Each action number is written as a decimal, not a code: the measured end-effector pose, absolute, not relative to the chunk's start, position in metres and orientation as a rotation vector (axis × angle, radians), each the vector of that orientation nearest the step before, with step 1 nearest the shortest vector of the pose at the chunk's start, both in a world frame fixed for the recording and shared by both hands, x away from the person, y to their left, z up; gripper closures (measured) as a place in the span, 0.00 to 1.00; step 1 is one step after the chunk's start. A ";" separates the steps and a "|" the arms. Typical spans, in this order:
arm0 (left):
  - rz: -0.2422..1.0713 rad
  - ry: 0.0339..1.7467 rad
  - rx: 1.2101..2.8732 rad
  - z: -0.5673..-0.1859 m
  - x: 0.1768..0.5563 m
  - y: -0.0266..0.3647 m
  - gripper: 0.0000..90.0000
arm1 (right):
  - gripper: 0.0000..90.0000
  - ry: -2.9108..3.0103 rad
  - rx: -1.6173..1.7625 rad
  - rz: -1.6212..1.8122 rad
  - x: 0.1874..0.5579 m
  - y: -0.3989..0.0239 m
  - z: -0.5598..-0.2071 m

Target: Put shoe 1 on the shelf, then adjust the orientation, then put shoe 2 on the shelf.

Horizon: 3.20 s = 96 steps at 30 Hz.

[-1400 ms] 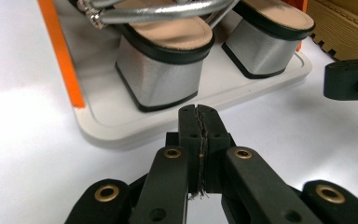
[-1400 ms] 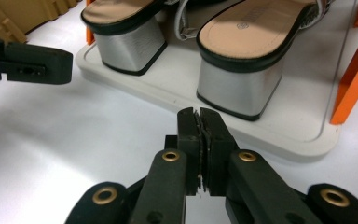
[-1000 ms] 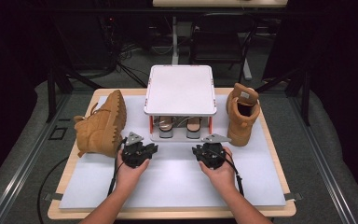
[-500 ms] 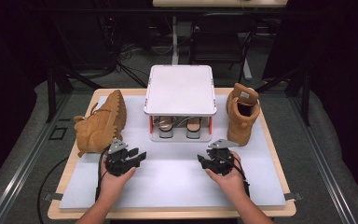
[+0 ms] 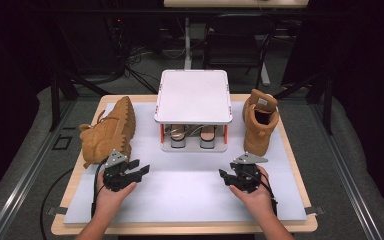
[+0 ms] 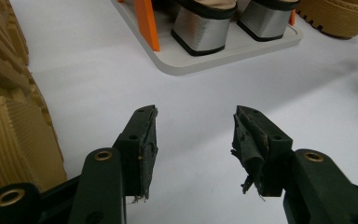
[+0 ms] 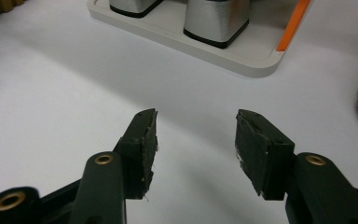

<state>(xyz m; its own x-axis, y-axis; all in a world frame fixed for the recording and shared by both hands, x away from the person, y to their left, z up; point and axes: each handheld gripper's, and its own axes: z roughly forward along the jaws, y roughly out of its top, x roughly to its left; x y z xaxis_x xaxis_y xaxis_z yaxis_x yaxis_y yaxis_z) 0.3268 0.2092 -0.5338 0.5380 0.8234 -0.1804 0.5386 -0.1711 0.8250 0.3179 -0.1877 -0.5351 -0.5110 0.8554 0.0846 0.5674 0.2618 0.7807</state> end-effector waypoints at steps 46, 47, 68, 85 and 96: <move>0.429 1.237 1.770 -0.510 0.318 0.266 0.58 | 0.47 2.166 1.290 1.063 0.317 -0.193 -0.536; 0.429 1.232 1.769 -0.509 0.318 0.267 0.58 | 0.48 2.169 1.292 1.060 0.317 -0.193 -0.536; 0.480 1.317 1.704 -0.503 0.320 0.299 0.59 | 0.61 2.187 1.299 1.045 0.319 -0.195 -0.539; 0.499 1.354 1.681 -0.500 0.323 0.313 0.57 | 0.59 2.182 1.303 1.051 0.319 -0.194 -0.539; 0.508 1.418 1.623 -0.490 0.340 0.325 0.39 | 0.57 2.185 1.326 1.071 0.318 -0.196 -0.540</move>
